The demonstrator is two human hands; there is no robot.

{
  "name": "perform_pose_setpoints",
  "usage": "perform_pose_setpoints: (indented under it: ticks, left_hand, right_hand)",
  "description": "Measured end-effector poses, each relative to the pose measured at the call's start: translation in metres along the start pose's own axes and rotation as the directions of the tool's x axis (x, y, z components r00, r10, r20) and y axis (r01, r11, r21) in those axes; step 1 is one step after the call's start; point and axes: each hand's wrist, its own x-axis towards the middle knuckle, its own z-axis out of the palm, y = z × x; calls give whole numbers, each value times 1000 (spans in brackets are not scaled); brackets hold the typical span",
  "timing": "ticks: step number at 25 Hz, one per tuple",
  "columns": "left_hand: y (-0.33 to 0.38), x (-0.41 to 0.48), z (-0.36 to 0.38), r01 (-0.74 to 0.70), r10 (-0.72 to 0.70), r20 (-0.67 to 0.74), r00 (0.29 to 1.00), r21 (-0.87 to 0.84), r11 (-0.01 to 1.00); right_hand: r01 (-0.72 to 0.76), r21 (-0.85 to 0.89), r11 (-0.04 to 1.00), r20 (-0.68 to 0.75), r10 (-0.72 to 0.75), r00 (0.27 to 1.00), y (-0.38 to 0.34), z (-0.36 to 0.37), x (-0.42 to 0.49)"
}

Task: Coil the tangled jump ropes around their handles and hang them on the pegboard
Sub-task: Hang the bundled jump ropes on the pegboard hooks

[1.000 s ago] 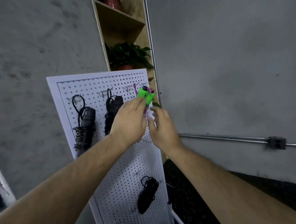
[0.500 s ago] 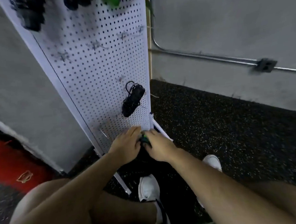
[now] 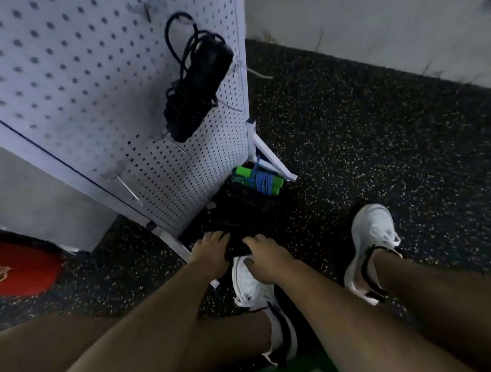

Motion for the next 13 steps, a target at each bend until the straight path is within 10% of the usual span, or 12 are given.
perform_pose_setpoints:
  ticks: [13]
  left_hand:
    - [9, -18, -20, -213, 234, -335, 913, 100, 972]
  right_hand:
    - [-48, 61, 997, -317, 65, 946, 1, -28, -3]
